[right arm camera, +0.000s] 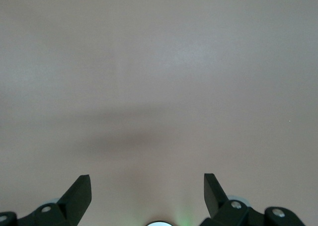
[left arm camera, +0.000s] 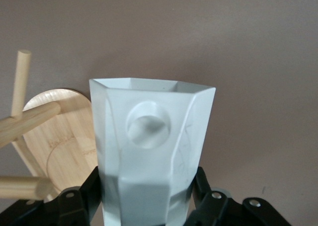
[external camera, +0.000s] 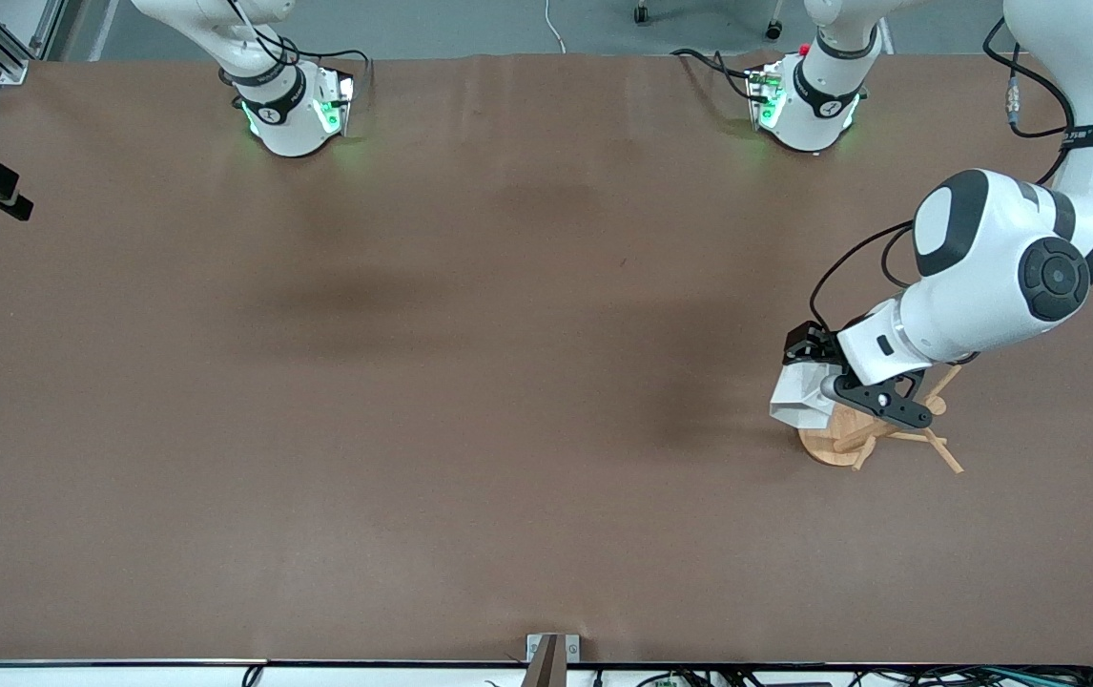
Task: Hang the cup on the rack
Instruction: 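Move the cup with the left gripper over the wooden rack, then slide the cup's handle hole onto a rack peg with the left gripper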
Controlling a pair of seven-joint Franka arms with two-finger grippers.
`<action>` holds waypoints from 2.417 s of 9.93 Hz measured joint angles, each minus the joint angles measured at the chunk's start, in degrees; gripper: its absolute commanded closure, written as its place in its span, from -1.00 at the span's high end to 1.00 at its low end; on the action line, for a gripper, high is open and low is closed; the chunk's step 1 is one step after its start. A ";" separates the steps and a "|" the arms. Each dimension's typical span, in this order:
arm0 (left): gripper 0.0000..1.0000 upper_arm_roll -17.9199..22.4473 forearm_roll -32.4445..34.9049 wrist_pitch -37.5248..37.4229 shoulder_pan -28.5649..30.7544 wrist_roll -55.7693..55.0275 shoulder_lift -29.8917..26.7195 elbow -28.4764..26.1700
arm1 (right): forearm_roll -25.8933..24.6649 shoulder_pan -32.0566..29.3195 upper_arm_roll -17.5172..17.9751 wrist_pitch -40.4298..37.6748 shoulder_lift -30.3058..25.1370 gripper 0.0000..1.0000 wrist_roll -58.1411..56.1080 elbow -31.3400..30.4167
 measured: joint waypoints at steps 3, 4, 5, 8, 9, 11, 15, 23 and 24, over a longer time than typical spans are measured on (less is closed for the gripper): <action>-1.00 5.88 0.00 -0.30 -5.12 1.73 -0.92 -0.04 | 0.00 -0.37 -0.18 0.17 0.22 1.00 0.04 0.00; -1.00 6.01 0.00 -0.35 -5.12 2.26 -1.14 -0.12 | 0.00 -0.39 -0.22 0.18 0.28 1.00 0.03 0.00; -0.99 6.37 0.01 -0.42 -5.14 2.86 -1.40 -0.31 | 0.00 -0.39 -0.21 0.18 0.32 1.00 0.04 0.00; -0.99 8.50 0.01 -0.59 -5.10 5.99 -2.09 -0.80 | 0.00 -0.39 -0.22 0.18 0.37 1.00 0.04 0.00; -0.99 9.19 0.00 -0.62 -4.99 6.75 -2.13 -1.07 | 0.00 -0.39 -0.22 0.18 0.37 1.00 0.04 0.00; -1.00 9.56 -0.01 -0.62 -4.75 7.13 -2.13 -1.57 | 0.00 -0.36 -0.21 0.18 0.38 1.00 0.04 0.00; -0.74 10.04 -1.12 -0.61 -4.05 7.13 -2.27 -1.66 | 0.00 -0.19 -0.41 0.18 0.41 1.00 0.04 0.00; -0.86 10.44 -5.11 -0.38 -3.40 7.11 -2.25 -1.44 | 0.00 -0.19 -0.81 0.18 0.45 1.00 0.04 0.00; -0.76 10.46 -5.25 -0.19 -3.37 7.08 -2.25 -1.45 | 0.00 -0.19 -0.82 0.18 0.45 1.00 0.04 0.00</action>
